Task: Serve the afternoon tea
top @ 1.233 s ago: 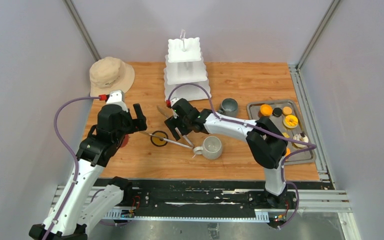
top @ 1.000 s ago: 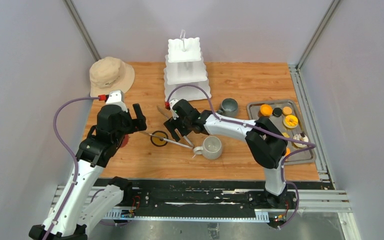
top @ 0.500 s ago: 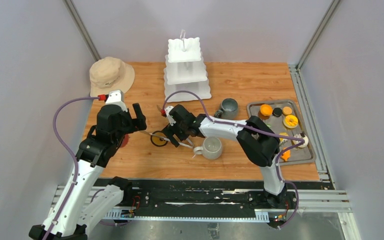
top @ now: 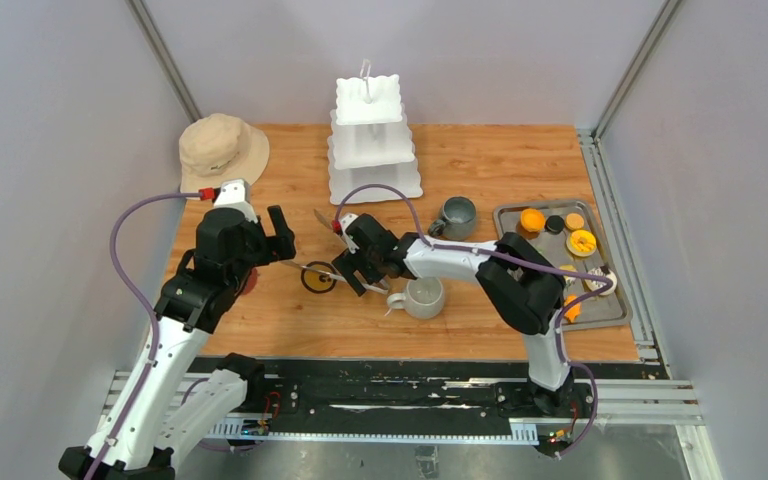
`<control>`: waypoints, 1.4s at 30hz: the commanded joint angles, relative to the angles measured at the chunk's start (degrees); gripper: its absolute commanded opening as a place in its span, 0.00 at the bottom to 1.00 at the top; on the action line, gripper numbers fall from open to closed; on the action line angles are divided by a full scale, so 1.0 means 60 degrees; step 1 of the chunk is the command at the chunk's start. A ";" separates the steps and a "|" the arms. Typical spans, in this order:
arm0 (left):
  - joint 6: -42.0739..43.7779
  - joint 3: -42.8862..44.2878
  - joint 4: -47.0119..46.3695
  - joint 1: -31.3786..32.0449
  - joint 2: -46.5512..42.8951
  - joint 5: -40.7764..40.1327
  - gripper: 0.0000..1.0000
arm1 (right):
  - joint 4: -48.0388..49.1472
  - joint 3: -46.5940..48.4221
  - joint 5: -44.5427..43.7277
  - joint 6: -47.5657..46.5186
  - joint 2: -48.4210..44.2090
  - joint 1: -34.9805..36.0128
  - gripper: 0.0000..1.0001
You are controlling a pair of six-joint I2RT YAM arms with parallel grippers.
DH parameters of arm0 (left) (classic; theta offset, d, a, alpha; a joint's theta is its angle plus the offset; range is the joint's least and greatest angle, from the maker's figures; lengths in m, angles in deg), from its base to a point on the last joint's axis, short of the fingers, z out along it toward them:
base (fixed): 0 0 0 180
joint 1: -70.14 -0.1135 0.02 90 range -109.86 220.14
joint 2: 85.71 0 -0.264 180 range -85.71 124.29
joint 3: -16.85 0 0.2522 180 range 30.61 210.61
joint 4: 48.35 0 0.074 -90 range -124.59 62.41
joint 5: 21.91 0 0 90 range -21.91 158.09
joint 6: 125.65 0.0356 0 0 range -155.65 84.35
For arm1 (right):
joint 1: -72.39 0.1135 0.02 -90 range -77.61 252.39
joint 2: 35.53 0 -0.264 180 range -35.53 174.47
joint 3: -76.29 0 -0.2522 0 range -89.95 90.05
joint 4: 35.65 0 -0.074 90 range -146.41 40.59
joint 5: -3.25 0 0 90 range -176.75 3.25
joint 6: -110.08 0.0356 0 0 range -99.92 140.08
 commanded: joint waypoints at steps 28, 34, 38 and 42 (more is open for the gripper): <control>-0.0076 -0.0180 -0.0266 0.0058 -0.0009 0.0072 0.98 | 0.0425 0.1084 -0.0480 -0.0806 0.0966 -0.0291 0.88; -0.0063 -0.0147 -0.0210 0.0058 -0.0027 0.0073 0.98 | 0.0499 0.1327 -0.0016 -0.1673 0.1152 -0.0300 0.94; -0.0094 -0.0154 -0.0213 0.0058 -0.0026 0.0074 0.98 | 0.0504 0.1423 0.0319 -0.1832 0.1300 -0.0368 0.97; -0.0104 -0.0121 -0.0198 0.0056 -0.0001 0.0072 0.98 | 0.0574 0.1483 0.0663 -0.1864 0.1409 -0.0421 0.98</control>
